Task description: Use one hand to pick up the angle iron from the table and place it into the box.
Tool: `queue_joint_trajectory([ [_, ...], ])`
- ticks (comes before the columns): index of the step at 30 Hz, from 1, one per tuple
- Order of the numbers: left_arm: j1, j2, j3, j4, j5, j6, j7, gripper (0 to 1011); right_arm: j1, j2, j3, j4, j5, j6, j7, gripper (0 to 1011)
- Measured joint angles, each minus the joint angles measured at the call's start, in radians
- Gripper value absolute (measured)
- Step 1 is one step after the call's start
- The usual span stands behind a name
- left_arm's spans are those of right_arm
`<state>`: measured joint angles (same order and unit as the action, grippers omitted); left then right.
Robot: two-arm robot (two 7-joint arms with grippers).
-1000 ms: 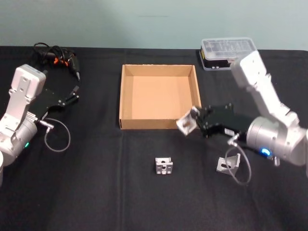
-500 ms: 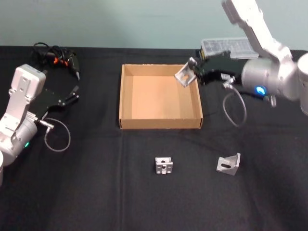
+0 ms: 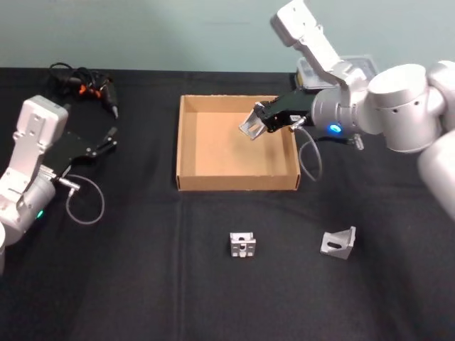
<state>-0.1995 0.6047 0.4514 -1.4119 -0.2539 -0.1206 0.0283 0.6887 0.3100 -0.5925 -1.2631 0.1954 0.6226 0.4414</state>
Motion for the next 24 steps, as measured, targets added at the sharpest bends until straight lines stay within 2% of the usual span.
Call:
queue_joint_trajectory([
  [6,0.000,0.000,0.000,0.000,0.000,0.000,0.000,1000,0.033,-0.060,-0.027,0.110,-0.036,-0.029,-0.005,78],
  [11,0.000,0.000,0.000,0.000,0.000,0.000,0.000,1000,0.050,-0.093,-0.035,0.177,-0.058,-0.041,-0.015,78],
  [23,0.000,0.000,0.000,0.000,0.000,0.000,0.000,1000,0.049,-0.090,-0.033,0.171,-0.058,-0.042,-0.017,81],
  [24,0.000,0.000,0.000,0.000,0.000,0.000,0.000,1000,0.049,-0.090,-0.032,0.170,-0.057,-0.042,-0.017,119],
])
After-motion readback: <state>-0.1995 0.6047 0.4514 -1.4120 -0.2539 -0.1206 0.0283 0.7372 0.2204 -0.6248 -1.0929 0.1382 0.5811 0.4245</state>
